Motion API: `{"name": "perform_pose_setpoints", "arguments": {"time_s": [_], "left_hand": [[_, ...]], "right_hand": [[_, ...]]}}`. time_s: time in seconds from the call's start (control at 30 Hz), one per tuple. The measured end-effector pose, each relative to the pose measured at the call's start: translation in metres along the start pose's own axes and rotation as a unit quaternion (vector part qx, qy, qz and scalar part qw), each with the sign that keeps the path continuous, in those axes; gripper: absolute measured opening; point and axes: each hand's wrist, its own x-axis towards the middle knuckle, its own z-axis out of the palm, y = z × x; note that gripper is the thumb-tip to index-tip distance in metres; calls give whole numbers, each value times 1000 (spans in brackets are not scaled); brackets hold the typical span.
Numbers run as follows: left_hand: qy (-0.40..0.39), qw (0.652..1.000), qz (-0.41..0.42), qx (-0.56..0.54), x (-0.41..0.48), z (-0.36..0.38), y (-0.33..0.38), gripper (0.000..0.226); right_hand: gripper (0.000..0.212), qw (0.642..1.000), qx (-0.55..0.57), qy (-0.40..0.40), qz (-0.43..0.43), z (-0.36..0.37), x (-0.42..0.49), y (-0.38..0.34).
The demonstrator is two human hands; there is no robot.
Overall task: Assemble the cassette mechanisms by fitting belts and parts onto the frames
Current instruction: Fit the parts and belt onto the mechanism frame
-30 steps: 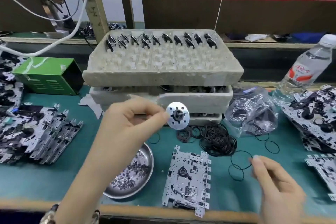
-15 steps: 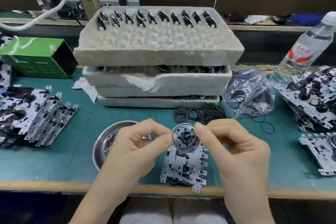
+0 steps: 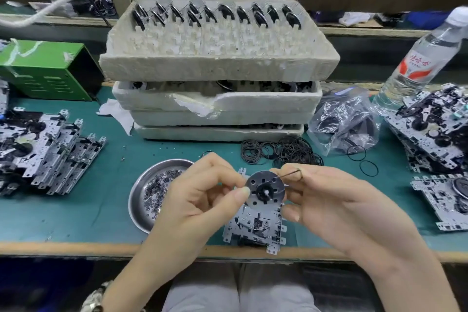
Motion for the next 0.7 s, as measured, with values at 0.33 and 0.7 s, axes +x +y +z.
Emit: {"name": "perform_pose_setpoints", "arguments": {"time_s": [0.33,0.7], "left_hand": [[-121,779,357,502,11,-8,-2,4],[-222,638,427,601,32,-14,-46,18]], "right_hand": [[35,956,-290,-36,20,-11,6,-19],[36,909,-416,-4,-7,-54,28,15]]}}
